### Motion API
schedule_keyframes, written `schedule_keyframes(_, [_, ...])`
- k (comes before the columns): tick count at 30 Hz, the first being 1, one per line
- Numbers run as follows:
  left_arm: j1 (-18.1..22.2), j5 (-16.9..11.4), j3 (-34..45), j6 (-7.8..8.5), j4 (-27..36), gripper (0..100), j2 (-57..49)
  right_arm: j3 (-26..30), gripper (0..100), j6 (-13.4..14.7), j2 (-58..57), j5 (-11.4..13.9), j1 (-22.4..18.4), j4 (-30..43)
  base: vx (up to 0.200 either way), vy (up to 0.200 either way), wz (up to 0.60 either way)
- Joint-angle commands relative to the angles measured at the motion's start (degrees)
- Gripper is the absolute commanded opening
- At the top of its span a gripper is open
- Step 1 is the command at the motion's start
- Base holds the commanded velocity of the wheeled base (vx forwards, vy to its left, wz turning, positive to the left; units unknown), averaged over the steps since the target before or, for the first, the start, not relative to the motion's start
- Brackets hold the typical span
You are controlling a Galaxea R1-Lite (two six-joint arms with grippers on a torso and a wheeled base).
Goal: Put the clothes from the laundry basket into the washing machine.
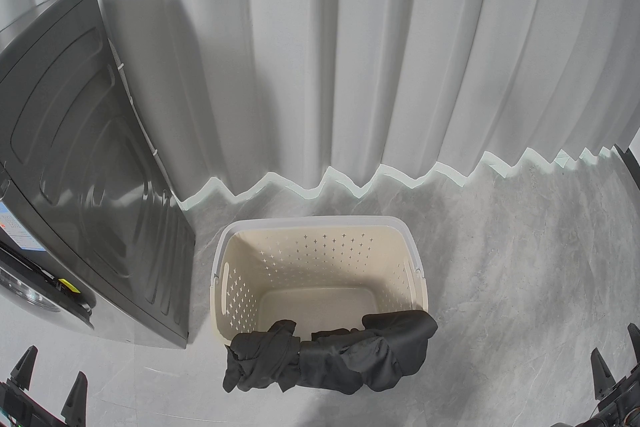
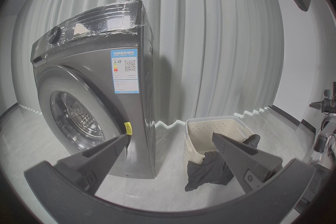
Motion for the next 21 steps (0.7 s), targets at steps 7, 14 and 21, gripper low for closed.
schedule_keyframes(7, [0.01,-0.02,0.92,-0.09,-0.01,100,-0.75,0.92,100,-0.02,-0.93,0.02,0.02,0.0,0.029,0.0,0.0])
schedule_keyframes(14, [0.01,-0.02,0.92,-0.09,-0.01,100,-0.75,0.92,100,-0.02,-0.93,0.02,0.02,0.0,0.143,0.0,0.0])
schedule_keyframes(21, [0.01,-0.02,0.92,-0.09,-0.01,100,-0.75,0.92,100,-0.02,-0.93,0.02,0.02,0.0,0.0,0.0,0.0])
